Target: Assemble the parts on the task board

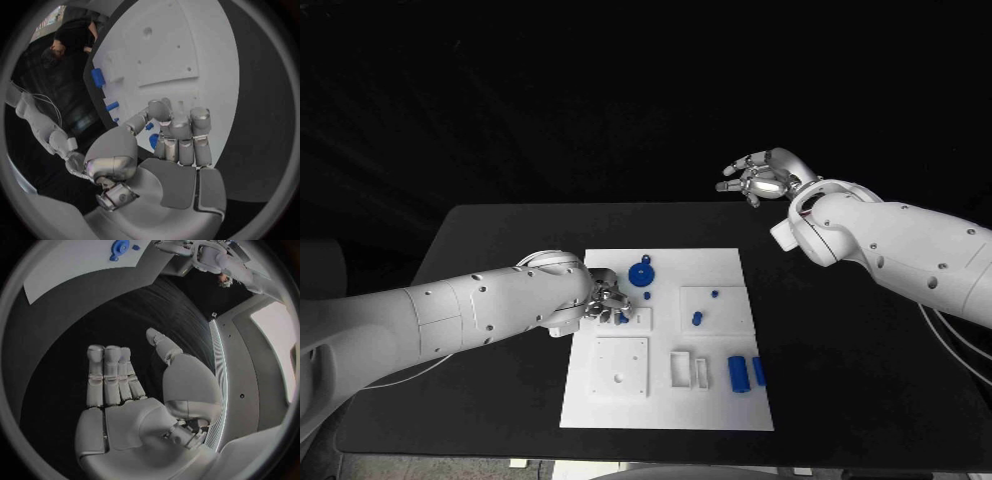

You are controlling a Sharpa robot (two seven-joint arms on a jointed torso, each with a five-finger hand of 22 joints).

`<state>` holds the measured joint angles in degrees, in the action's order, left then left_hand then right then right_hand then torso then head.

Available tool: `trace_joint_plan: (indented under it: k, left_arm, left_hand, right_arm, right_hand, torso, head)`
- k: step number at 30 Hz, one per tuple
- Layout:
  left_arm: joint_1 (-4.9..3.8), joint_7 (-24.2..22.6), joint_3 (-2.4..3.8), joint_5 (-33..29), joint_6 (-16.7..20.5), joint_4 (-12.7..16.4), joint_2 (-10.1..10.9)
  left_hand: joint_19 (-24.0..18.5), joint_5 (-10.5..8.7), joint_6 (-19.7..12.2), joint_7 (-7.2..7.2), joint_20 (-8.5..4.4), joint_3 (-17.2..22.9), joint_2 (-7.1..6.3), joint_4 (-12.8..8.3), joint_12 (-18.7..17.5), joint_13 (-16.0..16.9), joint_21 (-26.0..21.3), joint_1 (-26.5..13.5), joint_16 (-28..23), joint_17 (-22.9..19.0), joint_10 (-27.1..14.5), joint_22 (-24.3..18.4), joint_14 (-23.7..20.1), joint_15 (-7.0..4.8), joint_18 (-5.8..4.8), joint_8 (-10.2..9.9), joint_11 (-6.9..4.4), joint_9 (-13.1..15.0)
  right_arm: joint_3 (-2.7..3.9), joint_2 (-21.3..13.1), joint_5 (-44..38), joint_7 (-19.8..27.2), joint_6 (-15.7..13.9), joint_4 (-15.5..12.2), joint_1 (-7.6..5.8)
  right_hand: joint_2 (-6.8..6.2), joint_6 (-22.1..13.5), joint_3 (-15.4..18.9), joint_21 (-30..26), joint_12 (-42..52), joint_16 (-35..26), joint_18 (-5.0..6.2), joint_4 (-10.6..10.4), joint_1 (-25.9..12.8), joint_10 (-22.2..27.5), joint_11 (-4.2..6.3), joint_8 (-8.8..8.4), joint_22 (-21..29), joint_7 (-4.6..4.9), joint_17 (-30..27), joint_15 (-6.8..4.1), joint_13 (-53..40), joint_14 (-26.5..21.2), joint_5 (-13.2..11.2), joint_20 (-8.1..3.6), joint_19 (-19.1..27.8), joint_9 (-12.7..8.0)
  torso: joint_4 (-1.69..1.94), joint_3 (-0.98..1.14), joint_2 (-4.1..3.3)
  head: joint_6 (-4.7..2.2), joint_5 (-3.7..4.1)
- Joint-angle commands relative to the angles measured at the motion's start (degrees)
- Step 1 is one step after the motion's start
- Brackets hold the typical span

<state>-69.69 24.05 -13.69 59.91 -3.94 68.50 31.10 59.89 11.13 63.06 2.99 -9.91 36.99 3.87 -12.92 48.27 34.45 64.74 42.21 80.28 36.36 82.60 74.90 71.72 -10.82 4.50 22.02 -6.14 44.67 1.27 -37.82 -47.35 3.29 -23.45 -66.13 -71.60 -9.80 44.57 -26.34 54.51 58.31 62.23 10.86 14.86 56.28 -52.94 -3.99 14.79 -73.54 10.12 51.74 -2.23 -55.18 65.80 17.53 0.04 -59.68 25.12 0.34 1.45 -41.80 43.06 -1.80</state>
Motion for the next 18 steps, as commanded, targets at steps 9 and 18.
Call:
trace_joint_plan:
  k: [9,18]
  left_arm:
    - [0.01,-1.04,0.06,-0.21,-0.81,-0.09,-0.58]
    - [0.01,-0.83,0.06,-0.21,-0.81,-0.09,-0.5]
  left_hand:
    - [-0.22,-3.37,8.18,-3.82,-5.71,-0.22,-2.28,1.83,0.83,-0.04,0.32,-0.5,0.69,-0.58,-1.1,0.66,0.76,-1.92,1.05,-0.03,-0.81,0.32]
    - [-0.26,-4.1,8.17,-3.83,-5.72,-0.29,-3.42,2.15,1.0,-0.12,0.39,-0.49,0.84,-0.79,-1.17,0.62,0.71,-1.96,1.14,-0.12,-0.83,0.42]
  right_arm:
    - [0.03,0.05,-0.23,0.31,1.07,-0.01,0.06]
    - [0.03,0.0,-0.23,0.31,1.19,0.04,0.12]
  right_hand:
    - [0.59,-0.14,-0.09,-0.33,0.32,0.05,4.14,0.35,0.06,0.32,0.01,0.28,-0.11,0.36,-0.12,-0.09,0.16,-0.46,0.39,0.46,0.13,0.03]
    - [0.63,-0.15,-0.04,-0.36,0.37,0.07,4.14,0.37,-0.01,0.35,0.01,0.27,-0.13,0.37,-0.15,-0.08,0.24,-0.48,0.4,0.47,0.13,0.02]
  torso:
    - [0.03,-0.02,0.01]
    - [0.06,-0.02,0.01]
  head:
    - [0.04,0.2]
    - [0.1,0.24]
